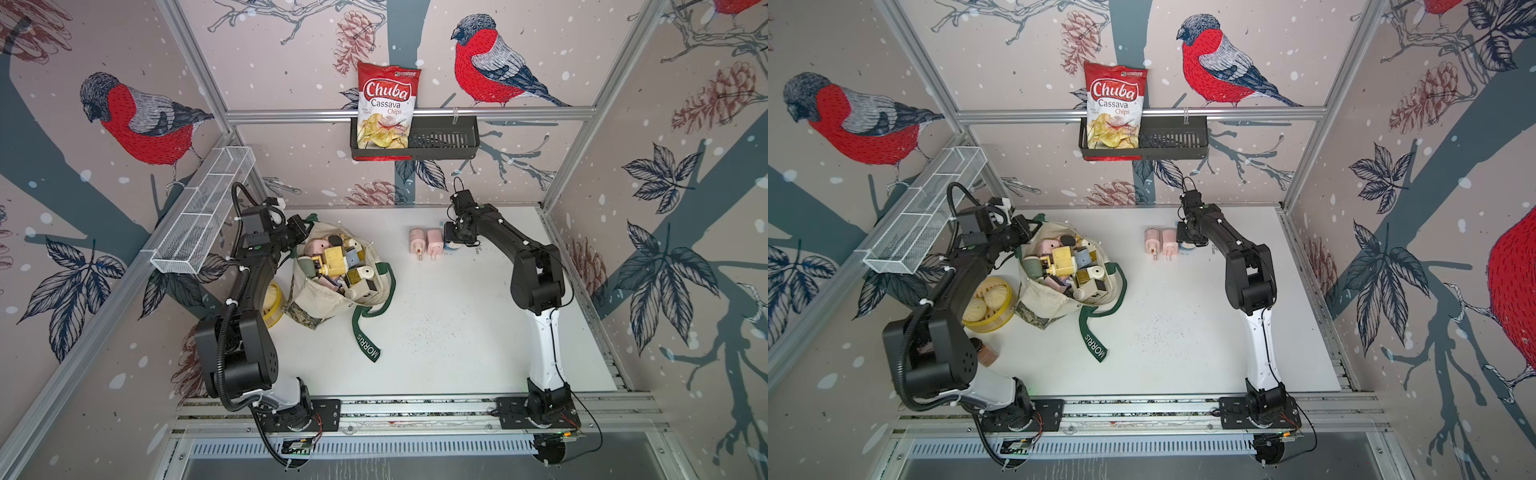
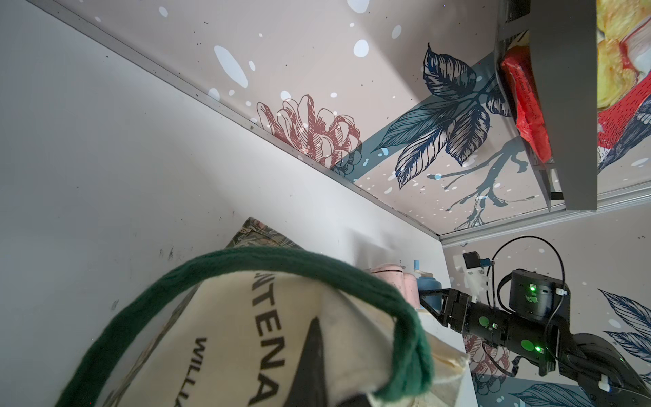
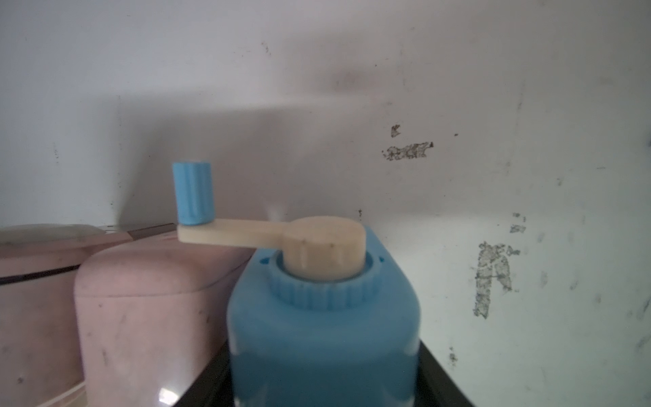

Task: Take out the pencil sharpeners from the tote bags
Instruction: Place the pencil sharpener at the center of the board.

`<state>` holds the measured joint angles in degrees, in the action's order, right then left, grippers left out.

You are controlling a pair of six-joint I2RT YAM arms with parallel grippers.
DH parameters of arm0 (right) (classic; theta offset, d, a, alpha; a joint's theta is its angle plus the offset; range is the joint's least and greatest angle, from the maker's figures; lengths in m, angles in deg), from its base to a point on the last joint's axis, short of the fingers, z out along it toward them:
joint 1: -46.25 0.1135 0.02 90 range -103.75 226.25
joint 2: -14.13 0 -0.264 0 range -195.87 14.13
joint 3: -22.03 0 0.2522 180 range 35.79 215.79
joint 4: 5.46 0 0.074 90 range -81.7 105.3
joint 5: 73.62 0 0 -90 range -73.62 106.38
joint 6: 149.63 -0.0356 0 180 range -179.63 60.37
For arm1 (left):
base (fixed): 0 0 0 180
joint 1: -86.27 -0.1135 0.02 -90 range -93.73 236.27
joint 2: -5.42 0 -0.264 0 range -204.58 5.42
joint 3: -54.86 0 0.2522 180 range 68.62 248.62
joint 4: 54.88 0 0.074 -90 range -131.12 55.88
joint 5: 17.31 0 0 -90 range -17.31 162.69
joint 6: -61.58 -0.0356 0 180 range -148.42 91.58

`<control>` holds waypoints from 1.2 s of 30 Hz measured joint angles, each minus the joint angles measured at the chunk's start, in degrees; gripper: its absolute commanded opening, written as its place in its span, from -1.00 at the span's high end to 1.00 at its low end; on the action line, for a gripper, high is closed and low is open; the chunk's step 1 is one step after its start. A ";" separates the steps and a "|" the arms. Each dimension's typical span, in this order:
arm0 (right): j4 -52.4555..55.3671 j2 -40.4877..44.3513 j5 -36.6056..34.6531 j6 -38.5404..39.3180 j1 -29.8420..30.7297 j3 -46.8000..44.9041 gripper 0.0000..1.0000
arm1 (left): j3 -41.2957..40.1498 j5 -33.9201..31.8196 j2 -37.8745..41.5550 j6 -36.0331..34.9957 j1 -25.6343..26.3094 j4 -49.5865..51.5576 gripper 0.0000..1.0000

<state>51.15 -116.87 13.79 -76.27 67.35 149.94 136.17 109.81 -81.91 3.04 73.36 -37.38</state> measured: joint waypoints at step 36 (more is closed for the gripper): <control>3.96 -2.56 -2.80 0.42 0.63 2.47 -0.40 | 0.00 0.20 0.00 0.15 -0.04 0.00 1.00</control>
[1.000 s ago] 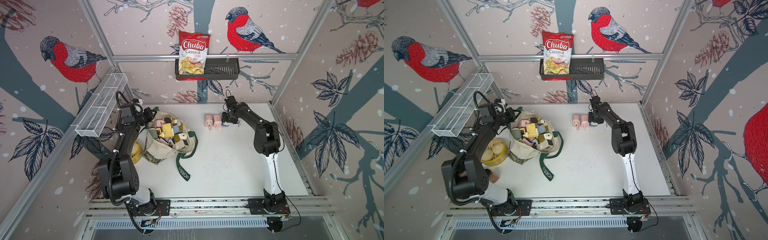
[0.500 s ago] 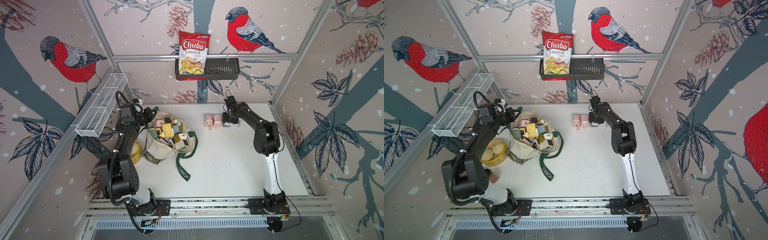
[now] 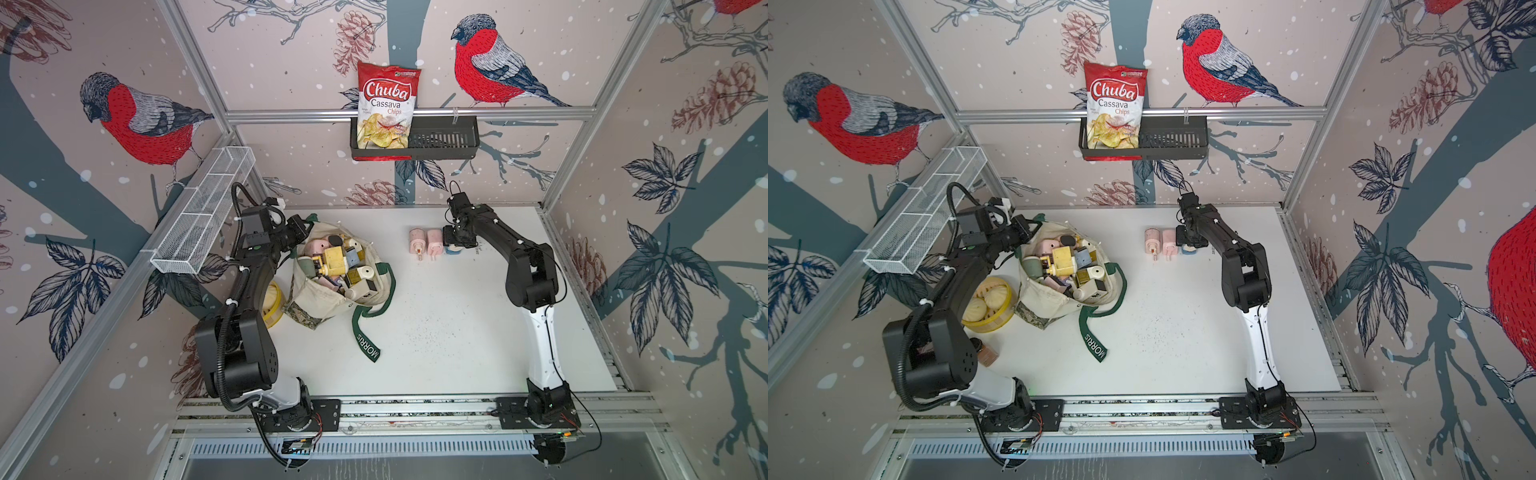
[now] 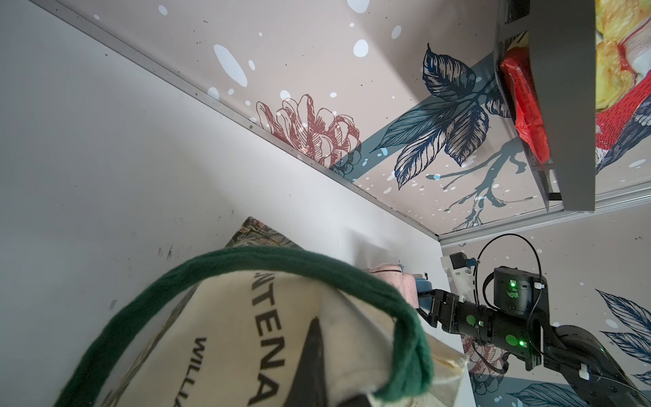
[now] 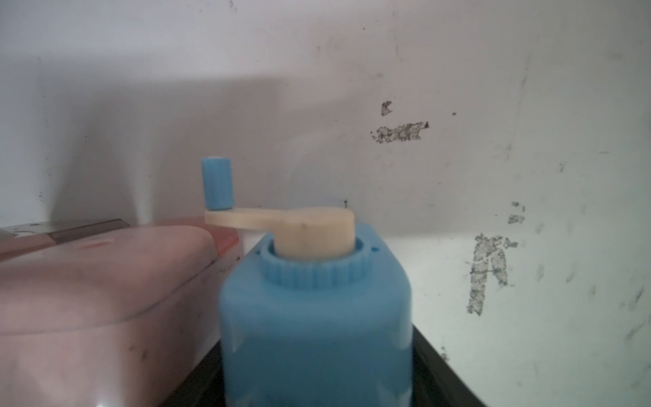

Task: Take out the pencil sharpeners from the tote bags
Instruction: Place the pencil sharpener at the center of the board.

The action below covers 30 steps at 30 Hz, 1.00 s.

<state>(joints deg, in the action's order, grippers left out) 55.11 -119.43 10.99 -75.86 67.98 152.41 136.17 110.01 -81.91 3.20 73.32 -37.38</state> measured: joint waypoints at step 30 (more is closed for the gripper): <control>-12.66 34.62 0.17 -0.11 12.87 -24.92 -0.45 | 0.00 0.11 0.00 0.04 -0.07 0.00 1.00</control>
<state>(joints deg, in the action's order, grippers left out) 42.45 -84.81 11.16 -75.97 80.86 127.49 136.17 110.12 -81.91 3.24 73.26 -37.38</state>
